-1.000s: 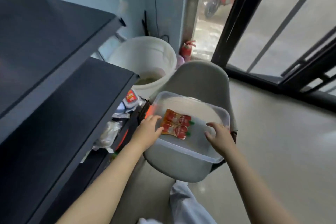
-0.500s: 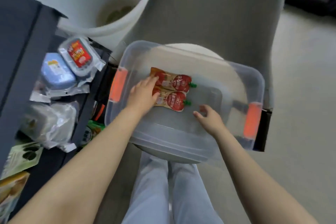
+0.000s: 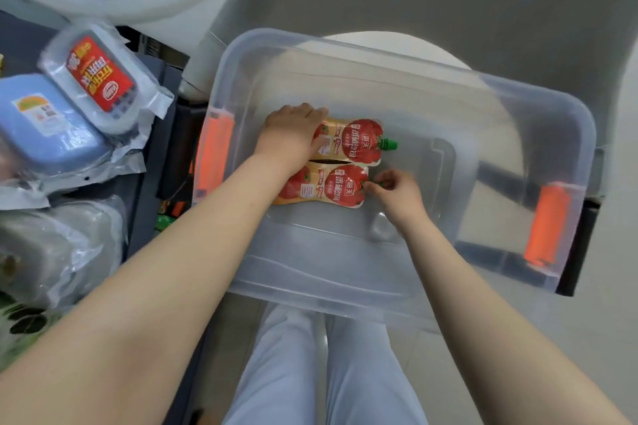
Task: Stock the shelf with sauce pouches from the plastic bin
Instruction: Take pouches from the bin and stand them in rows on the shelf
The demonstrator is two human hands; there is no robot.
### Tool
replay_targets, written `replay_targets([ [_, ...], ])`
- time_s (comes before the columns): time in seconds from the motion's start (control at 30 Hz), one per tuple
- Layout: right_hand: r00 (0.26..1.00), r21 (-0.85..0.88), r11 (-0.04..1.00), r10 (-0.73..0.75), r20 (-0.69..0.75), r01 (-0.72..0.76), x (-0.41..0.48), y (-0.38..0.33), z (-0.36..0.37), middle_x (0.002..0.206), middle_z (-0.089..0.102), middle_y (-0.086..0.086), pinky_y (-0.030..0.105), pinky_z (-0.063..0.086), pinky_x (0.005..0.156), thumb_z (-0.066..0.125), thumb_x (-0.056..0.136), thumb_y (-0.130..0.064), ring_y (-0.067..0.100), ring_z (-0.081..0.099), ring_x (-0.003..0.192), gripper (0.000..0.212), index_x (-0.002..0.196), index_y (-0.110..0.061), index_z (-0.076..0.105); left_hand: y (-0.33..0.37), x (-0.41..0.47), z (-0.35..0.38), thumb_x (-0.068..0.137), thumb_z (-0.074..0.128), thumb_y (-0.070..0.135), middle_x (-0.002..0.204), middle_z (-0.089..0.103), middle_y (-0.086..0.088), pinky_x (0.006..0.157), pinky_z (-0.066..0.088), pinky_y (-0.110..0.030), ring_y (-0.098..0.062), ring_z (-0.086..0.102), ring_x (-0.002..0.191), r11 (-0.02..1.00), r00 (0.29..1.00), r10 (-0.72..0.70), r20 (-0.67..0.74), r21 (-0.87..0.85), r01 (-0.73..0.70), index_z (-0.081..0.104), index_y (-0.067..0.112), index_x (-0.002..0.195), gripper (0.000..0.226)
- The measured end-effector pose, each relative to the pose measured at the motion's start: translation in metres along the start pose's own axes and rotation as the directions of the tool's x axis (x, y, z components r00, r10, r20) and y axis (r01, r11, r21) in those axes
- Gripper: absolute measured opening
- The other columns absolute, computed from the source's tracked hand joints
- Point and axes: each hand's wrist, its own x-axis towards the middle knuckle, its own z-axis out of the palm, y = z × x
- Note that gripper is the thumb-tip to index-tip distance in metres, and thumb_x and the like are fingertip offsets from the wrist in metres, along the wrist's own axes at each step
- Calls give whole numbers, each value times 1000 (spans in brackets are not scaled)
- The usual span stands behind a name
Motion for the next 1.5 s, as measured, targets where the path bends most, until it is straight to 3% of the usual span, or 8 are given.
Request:
replay_targets([
  [0.17,999,-47,998,29,-41,-31,-5,1,-7,103,63,6,29,43,78,76,82,-26,22,59,92,36,107,-5,63,3,-4,-6,98,44,48,135,49,-11,88,44,-40,-36,51,116,996,995,-72,70,59,68,48,18,138,51],
  [0.33,957,28,985,172,-233,-170,-8,5,-19,92,67,9,34,51,79,69,84,-42,33,67,90,35,91,-10,61,14,-7,-9,92,57,48,134,45,-14,83,47,-40,-35,50,119,985,986,-104,126,150,85,54,10,130,53],
  [0.73,945,511,796,255,204,-325,-24,-14,2,120,63,13,42,51,90,71,87,-18,23,63,94,48,124,-15,41,5,-1,-2,85,67,44,131,44,-9,96,37,-39,-31,40,121,994,987,-113,116,22,111,62,10,119,48],
  [0.87,948,561,764,237,214,-317,-25,-21,13,117,61,12,40,53,91,74,83,-8,26,66,99,55,121,-18,35,3,1,-5,84,71,38,127,51,-10,87,46,-37,-30,52,114,949,955,-164,248,-224,222,57,12,118,45],
  [1.0,947,584,746,235,218,-320,-28,-20,15,121,61,15,31,58,77,72,83,-2,28,66,102,56,131,0,44,4,1,-11,88,67,38,113,59,-10,74,44,-34,-29,58,99,960,958,-175,226,-179,217,52,15,107,33],
  [1.13,968,599,761,177,178,-249,-33,-18,0,114,65,18,29,55,82,66,89,-8,26,65,99,34,119,4,56,5,-10,-16,90,64,36,112,60,-13,69,39,-35,-33,58,98,955,965,-202,170,-185,232,45,16,101,30],
  [1.37,993,527,846,-118,24,88,-77,-41,-74,86,69,-2,14,47,67,66,89,-15,0,62,72,6,91,-20,69,26,-71,-45,86,66,37,120,66,-8,83,46,-36,-34,61,110,877,955,-290,57,-383,289,49,25,131,50],
  [1.5,957,599,770,-288,22,219,-130,-76,-126,86,67,5,29,48,76,62,90,-17,12,61,78,5,91,-14,67,52,-144,-88,88,67,32,114,69,-2,80,46,-30,-25,63,106,711,937,-349,-21,-657,250,60,22,124,37],
])
